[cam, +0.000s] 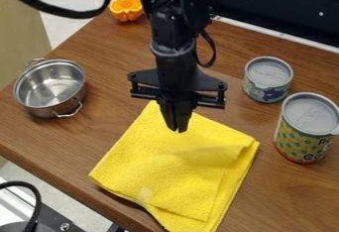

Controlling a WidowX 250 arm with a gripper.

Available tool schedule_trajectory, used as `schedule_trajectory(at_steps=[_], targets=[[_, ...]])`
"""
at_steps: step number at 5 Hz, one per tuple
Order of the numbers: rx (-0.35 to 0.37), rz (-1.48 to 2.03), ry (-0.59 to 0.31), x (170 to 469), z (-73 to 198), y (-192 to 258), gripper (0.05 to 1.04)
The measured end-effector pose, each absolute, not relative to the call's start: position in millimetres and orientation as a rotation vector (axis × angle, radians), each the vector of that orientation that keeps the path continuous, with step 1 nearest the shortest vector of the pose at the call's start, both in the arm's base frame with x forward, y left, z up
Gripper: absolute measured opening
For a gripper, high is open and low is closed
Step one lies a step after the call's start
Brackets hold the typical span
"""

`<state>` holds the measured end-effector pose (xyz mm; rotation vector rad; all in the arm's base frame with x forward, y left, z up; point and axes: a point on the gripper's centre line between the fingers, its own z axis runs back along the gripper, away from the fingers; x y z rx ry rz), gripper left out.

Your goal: Move the yellow cloth to the bottom centre of the table

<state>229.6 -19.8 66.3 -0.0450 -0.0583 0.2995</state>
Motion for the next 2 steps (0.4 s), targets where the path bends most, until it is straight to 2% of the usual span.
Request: schedule_trajectory(at_steps=[1,2], targets=[[-0.05,0.319,-0.086,233,70,-15,0.053],[-0.021,0.372,-0.134,245,61,-7,0.053]])
